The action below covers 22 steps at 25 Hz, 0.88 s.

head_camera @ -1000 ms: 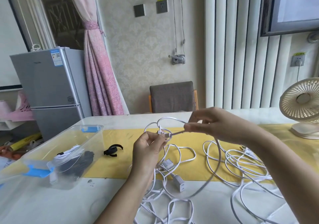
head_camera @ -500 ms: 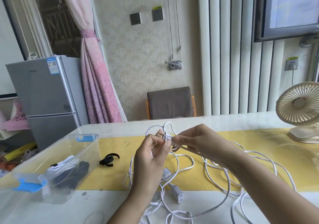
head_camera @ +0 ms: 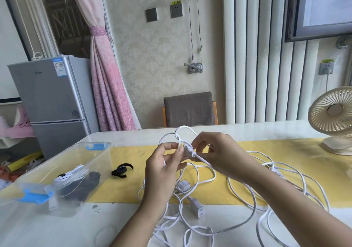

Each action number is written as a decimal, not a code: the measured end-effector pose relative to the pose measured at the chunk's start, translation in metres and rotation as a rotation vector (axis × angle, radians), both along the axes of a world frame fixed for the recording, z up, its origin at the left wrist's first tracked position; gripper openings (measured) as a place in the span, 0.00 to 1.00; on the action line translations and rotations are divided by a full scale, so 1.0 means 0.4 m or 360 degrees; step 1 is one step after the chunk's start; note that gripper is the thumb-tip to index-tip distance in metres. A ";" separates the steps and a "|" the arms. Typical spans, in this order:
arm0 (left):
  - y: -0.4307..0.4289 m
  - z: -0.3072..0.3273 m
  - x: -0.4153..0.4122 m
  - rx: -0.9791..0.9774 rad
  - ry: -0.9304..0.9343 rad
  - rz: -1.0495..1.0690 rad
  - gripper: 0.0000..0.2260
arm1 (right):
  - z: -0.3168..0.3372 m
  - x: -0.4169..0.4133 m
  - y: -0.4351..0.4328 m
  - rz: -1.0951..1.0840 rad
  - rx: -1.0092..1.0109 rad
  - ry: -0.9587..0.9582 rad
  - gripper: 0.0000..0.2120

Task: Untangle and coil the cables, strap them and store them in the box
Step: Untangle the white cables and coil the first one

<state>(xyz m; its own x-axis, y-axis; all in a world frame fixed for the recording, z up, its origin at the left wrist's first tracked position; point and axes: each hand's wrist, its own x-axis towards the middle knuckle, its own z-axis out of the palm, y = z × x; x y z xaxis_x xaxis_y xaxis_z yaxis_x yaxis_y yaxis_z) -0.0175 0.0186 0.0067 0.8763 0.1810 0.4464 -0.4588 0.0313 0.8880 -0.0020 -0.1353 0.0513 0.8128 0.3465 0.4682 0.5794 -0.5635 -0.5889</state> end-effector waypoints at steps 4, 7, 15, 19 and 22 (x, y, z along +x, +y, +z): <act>0.017 0.003 0.012 -0.0075 0.0195 -0.0252 0.08 | 0.002 0.008 -0.007 -0.0050 -0.0081 0.0108 0.10; 0.020 -0.002 0.015 -0.0019 0.0199 -0.0251 0.07 | 0.001 0.001 0.005 0.0045 -0.0050 0.0149 0.09; 0.037 0.003 0.021 0.0076 0.0233 -0.0203 0.06 | -0.028 0.008 0.010 0.0263 0.0220 0.0538 0.09; 0.041 0.008 0.018 0.0082 0.0219 -0.0213 0.04 | -0.011 0.004 -0.003 0.0344 0.0203 0.0563 0.03; 0.049 0.011 0.016 0.0051 0.0182 -0.0340 0.05 | -0.010 0.016 -0.009 0.0252 0.0219 0.0481 0.04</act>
<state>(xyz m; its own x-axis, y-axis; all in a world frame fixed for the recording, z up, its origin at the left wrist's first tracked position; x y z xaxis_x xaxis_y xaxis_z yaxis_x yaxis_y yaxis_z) -0.0112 0.0383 0.0109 0.9383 -0.0267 0.3447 -0.3413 0.0875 0.9359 0.0042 -0.1388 0.0475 0.8629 0.4295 0.2663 0.4414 -0.3841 -0.8109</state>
